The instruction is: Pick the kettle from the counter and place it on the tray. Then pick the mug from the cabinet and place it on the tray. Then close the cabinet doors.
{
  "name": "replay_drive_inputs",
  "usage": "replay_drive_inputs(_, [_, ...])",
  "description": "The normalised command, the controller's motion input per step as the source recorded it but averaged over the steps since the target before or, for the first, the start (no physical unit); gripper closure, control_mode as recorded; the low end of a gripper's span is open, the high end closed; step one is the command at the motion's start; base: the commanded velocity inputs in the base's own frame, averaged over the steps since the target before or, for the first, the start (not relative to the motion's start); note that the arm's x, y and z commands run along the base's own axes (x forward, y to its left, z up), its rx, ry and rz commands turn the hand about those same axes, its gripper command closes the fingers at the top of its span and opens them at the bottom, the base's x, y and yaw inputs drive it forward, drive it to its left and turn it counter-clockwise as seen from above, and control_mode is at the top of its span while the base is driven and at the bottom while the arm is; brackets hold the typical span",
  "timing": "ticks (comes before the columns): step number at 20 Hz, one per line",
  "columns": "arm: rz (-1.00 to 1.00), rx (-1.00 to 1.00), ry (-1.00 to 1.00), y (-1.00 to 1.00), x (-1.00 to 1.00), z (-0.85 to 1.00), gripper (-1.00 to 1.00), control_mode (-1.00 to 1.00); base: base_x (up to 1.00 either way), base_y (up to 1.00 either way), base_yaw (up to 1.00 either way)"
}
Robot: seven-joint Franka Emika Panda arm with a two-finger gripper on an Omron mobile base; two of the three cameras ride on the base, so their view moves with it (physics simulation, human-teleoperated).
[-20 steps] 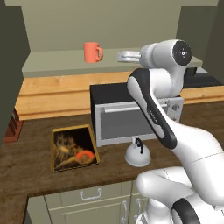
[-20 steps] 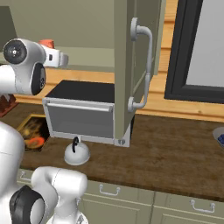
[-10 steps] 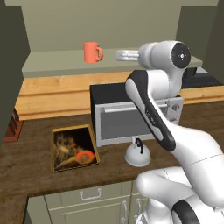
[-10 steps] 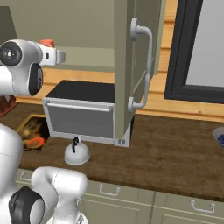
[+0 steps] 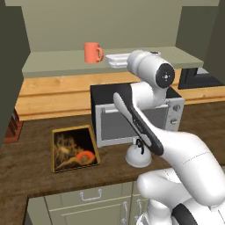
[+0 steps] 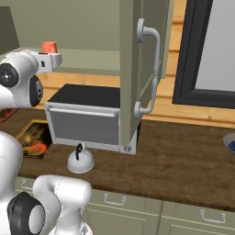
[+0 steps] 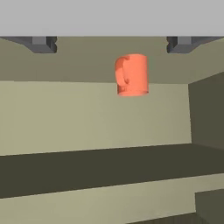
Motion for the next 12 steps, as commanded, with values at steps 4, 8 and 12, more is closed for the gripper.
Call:
replay_drive_inputs(4, [0.02, 0.00, 0.00, 0.24, 0.42, -0.13, -1.00, -1.00, 0.00, 0.00, 0.00])
replay_drive_inputs(8, [0.00, 0.01, 0.01, 0.10, 0.40, -0.12, -1.00, -1.00, 0.00, 0.00, 0.00])
replay_drive_inputs(12, [0.00, 0.03, 0.01, 0.01, 0.38, -0.03, -1.00, -1.00, 0.00, 0.00, 0.00])
